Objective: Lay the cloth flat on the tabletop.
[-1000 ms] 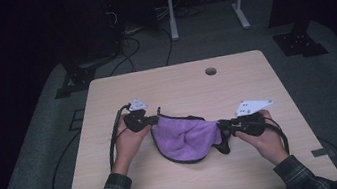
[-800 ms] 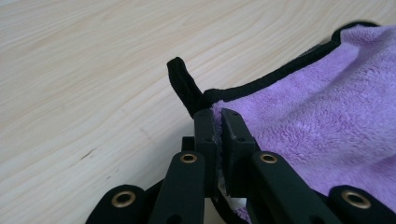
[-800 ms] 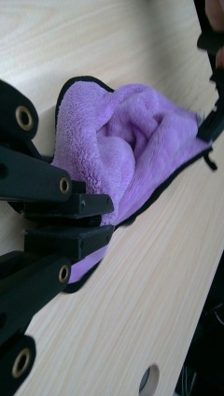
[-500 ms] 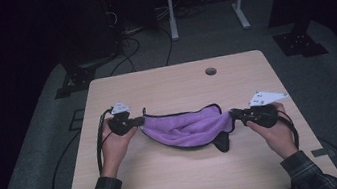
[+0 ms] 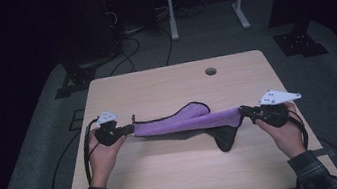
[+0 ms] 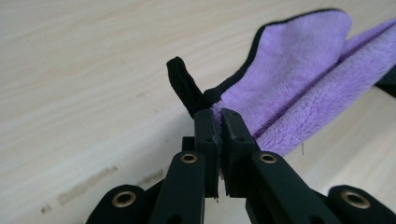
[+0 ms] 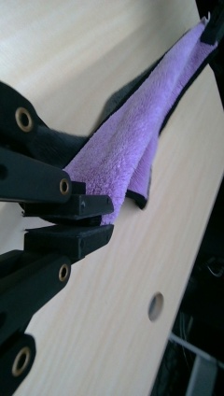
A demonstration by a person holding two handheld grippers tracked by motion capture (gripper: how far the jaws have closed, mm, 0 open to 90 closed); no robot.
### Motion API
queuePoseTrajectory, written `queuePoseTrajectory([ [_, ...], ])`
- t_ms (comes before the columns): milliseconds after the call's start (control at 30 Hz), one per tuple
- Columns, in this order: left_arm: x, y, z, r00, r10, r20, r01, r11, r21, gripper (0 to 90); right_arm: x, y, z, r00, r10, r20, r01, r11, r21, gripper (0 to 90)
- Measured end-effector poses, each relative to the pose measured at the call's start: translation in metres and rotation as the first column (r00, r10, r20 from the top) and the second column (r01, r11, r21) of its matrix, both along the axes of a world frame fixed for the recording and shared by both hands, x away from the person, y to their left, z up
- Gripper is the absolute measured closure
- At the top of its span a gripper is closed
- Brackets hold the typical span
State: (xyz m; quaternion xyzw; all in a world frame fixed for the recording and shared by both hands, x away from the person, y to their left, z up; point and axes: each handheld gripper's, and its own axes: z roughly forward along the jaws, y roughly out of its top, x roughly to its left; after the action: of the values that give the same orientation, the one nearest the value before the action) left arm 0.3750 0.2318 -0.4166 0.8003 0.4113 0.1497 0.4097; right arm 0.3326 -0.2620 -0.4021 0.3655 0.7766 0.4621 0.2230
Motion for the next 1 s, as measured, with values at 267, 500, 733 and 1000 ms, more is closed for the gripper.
queuePoseTrajectory([
  [267,-0.029,0.003,-0.013,0.9982,-0.016,-0.057,0.019,0.9988,0.046,85.6,-0.025,0.003,-0.014,0.9936,0.091,-0.067,-0.09,0.996,0.014,83.8],
  [500,-0.052,0.001,-0.029,0.9906,-0.031,-0.133,0.043,0.9953,0.086,84.1,-0.047,0.012,-0.042,0.9706,0.161,-0.179,-0.174,0.983,-0.061,83.6],
  [733,-0.064,0.0,-0.031,0.9901,-0.048,-0.132,0.06,0.9946,0.085,64.4,-0.053,0.011,-0.051,0.9541,0.203,-0.22,-0.217,0.975,-0.042,66.3],
  [1000,-0.046,-0.025,-0.011,0.9937,-0.102,-0.045,0.104,0.9933,0.049,49.5,-0.027,-0.002,-0.03,0.9861,0.114,-0.121,-0.113,0.993,0.019,56.5],
])
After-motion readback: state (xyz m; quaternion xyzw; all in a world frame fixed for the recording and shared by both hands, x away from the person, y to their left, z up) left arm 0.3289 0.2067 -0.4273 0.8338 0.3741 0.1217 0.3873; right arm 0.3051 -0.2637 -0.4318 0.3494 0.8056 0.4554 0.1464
